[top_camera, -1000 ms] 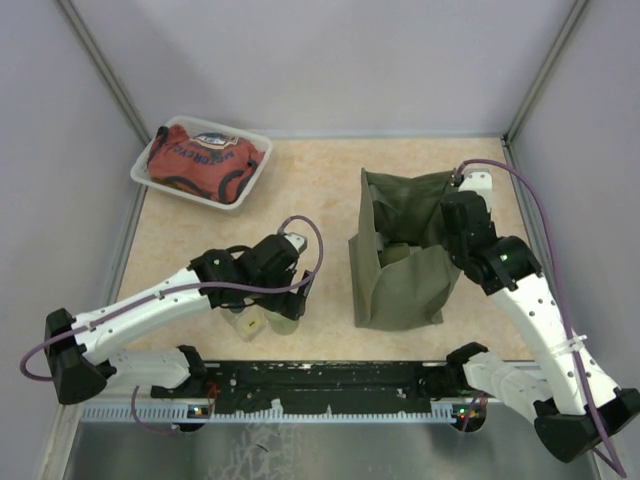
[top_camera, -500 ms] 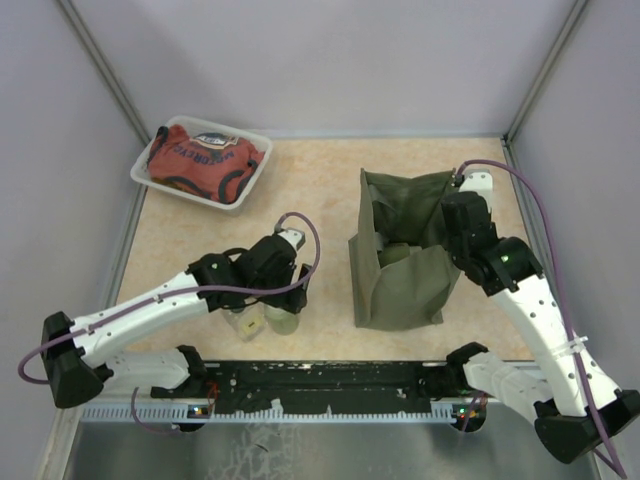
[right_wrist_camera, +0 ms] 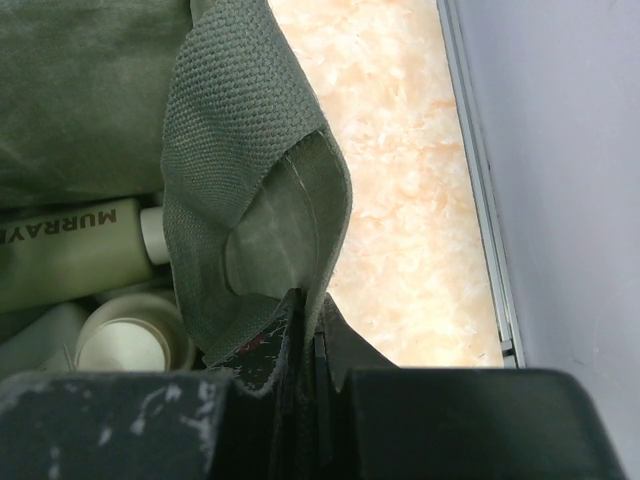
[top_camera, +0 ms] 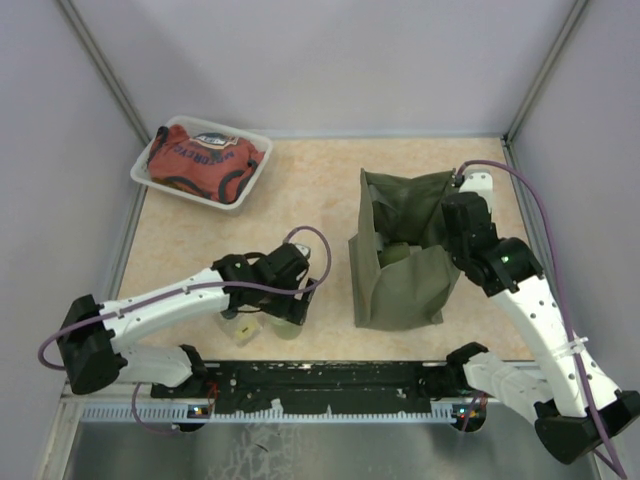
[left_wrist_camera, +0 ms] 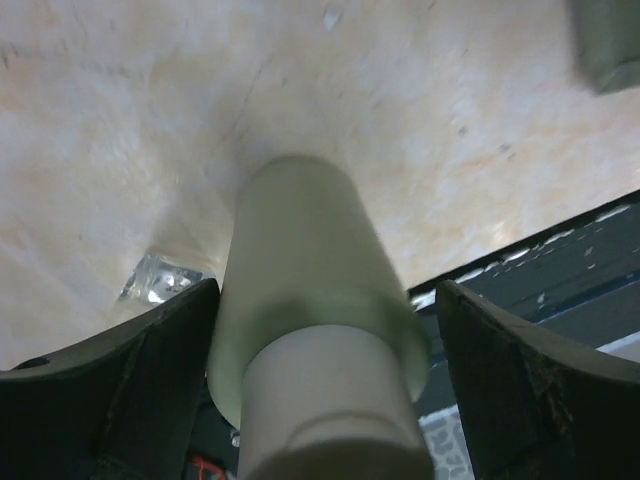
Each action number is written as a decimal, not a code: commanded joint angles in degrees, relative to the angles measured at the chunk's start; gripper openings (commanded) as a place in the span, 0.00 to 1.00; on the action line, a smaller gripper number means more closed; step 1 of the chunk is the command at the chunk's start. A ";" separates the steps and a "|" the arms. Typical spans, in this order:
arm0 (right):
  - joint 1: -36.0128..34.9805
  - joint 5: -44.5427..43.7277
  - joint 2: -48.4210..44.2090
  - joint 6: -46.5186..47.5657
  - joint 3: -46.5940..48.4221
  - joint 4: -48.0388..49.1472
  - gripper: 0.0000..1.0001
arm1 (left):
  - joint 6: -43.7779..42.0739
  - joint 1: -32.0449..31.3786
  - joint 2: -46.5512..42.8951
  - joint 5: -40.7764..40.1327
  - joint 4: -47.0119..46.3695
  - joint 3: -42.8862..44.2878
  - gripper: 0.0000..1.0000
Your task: Place the personal care products into the canvas bag
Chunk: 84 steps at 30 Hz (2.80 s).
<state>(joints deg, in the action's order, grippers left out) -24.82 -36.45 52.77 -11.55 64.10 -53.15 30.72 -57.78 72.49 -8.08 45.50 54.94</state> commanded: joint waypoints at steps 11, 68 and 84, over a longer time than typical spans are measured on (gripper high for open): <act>0.57 -1.55 -1.36 2.06 -1.07 2.34 0.00 | 3.72 -0.23 -2.47 1.18 9.36 -0.97 0.75; 0.62 0.30 -6.03 -0.69 -2.08 -0.32 0.00 | -33.83 2.16 30.68 21.84 -22.67 63.36 0.00; 0.56 2.01 -7.94 -1.10 -2.08 -0.73 0.00 | -29.32 2.12 36.31 32.63 -27.20 61.65 0.00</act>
<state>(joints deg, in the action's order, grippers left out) -24.82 -33.43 46.00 -12.95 61.49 -53.71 0.03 -55.51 110.32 19.00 26.98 115.02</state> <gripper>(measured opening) 0.050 0.758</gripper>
